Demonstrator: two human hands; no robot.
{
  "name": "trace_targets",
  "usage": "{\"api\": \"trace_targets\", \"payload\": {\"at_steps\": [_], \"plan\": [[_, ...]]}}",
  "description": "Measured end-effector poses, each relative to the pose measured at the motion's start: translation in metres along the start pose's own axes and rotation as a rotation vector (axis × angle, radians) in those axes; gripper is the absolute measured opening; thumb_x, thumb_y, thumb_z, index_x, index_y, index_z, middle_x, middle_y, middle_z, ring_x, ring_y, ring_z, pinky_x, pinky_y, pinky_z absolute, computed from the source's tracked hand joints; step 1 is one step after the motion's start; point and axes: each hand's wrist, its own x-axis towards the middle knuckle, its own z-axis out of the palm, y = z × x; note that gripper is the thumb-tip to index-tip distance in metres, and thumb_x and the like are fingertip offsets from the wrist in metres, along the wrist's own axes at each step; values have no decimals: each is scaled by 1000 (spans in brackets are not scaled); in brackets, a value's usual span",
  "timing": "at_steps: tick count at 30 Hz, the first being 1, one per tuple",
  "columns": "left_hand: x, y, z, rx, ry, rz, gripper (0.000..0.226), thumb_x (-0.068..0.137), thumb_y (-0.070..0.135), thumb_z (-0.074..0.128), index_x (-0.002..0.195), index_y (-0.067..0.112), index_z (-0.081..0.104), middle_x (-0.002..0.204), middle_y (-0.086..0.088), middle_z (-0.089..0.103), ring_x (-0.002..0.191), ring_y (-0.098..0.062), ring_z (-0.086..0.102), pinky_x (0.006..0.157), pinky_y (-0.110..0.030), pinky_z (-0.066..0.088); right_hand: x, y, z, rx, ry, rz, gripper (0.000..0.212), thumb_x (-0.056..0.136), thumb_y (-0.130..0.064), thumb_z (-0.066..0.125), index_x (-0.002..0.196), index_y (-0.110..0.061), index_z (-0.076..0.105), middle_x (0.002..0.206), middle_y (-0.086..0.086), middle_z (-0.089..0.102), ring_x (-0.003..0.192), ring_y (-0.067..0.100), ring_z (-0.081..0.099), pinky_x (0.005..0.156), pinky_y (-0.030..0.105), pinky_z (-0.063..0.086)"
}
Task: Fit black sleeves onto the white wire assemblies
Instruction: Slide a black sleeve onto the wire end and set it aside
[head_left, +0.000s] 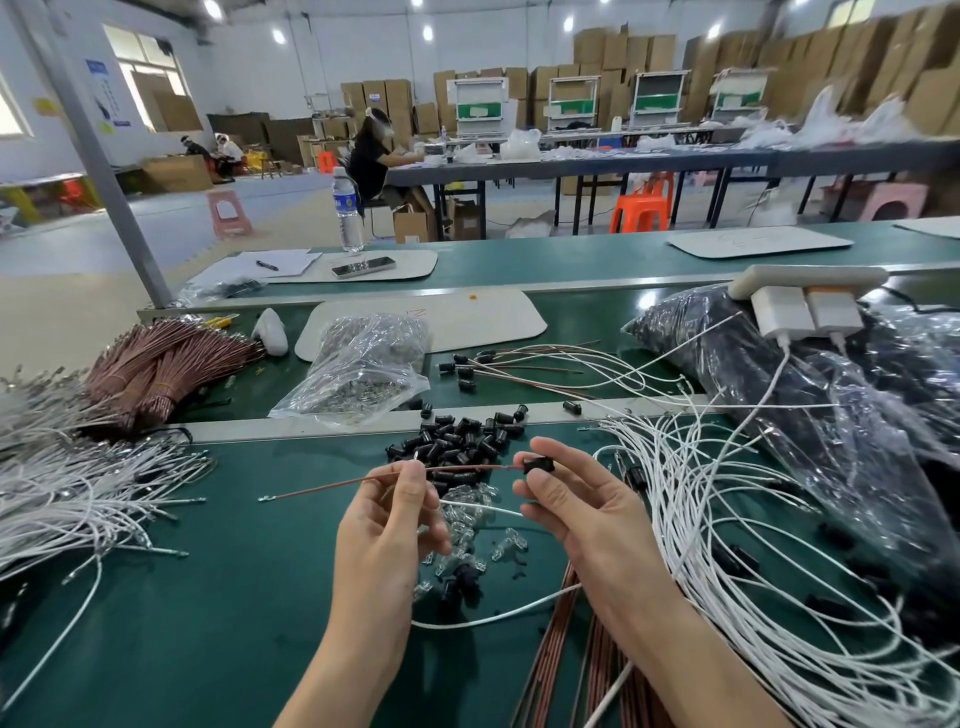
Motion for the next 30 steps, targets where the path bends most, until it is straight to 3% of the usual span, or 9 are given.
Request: {"api": "trace_targets", "payload": {"at_steps": [9,14,17,21,25,30], "plan": [[-3,-4,2,132,-48,7,35,88,42,61,88,6,62,68,-3,61,56,-18,56,53,-27,52,0,2,1,25,-60,24,39,68,-27,84,106,-24,79,106,12,77,93,20,74,78,25,59],[-10,-10,12,167,-159,-22,25,81,44,64,86,20,71,66,-3,63,55,-17,57,50,-25,49,-2,12,4,12,-170,61,54,62,-40,95,109,-21,78,109,11,76,92,19,73,80,26,57],[-13,-11,15,130,-209,-59,21,80,45,66,87,27,74,68,-2,65,57,-17,58,50,-27,48,-4,15,6,-21,-149,63,58,60,-46,95,110,-23,78,106,10,76,91,20,72,80,28,57],[-7,-5,10,26,-81,-80,31,88,41,63,100,12,66,77,-4,67,57,-16,59,50,-27,52,1,6,1,55,-36,47,36,69,-29,84,105,-25,80,104,7,77,80,13,72,69,24,58],[-2,1,4,-125,35,-122,23,84,32,65,89,10,69,78,-4,69,56,-11,59,50,-25,54,3,-2,-8,205,29,93,30,74,-13,73,101,-21,81,103,8,77,79,13,72,67,25,60],[-15,-1,15,-18,-192,-132,23,75,40,73,87,22,79,85,-6,75,62,-13,66,54,-25,54,-7,10,7,118,-101,133,35,71,-21,80,106,-22,80,100,9,77,86,17,73,71,28,59]]}}
